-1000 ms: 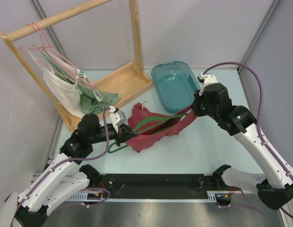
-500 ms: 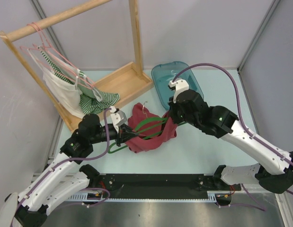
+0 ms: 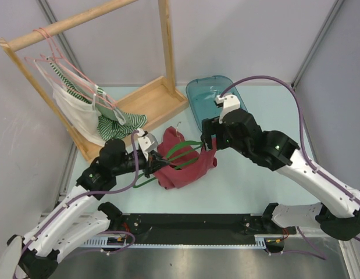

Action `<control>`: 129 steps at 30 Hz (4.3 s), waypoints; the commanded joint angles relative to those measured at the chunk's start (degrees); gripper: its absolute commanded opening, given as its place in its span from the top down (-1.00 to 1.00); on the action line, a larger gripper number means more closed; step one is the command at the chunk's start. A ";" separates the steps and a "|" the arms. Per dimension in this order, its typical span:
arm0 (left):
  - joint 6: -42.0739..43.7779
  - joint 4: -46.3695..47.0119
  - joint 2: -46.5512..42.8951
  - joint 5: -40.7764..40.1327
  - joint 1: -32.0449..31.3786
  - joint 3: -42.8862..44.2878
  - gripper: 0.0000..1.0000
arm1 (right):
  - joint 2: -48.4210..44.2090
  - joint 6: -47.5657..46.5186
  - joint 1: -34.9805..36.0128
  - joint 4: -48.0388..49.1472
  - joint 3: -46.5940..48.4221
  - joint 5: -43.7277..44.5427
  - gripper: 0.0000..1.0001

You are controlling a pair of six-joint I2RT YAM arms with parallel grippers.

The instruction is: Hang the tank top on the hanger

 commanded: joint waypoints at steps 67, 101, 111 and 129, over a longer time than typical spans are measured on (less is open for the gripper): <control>2.48 -5.84 1.85 12.72 -12.72 4.31 1.00 | -9.75 -13.34 -9.17 22.19 -11.14 -67.84 0.42; -21.86 18.93 2.73 -38.84 -15.27 -3.15 1.00 | -19.34 14.94 -11.99 40.10 -26.25 -27.76 -0.68; -25.21 26.59 3.34 -51.16 -22.21 -5.97 1.00 | -12.31 23.13 -8.12 55.41 -31.27 -29.25 -0.67; -24.24 28.09 7.39 -56.45 -27.84 -3.07 1.00 | -3.17 24.45 -8.99 59.37 -31.45 -33.21 -0.66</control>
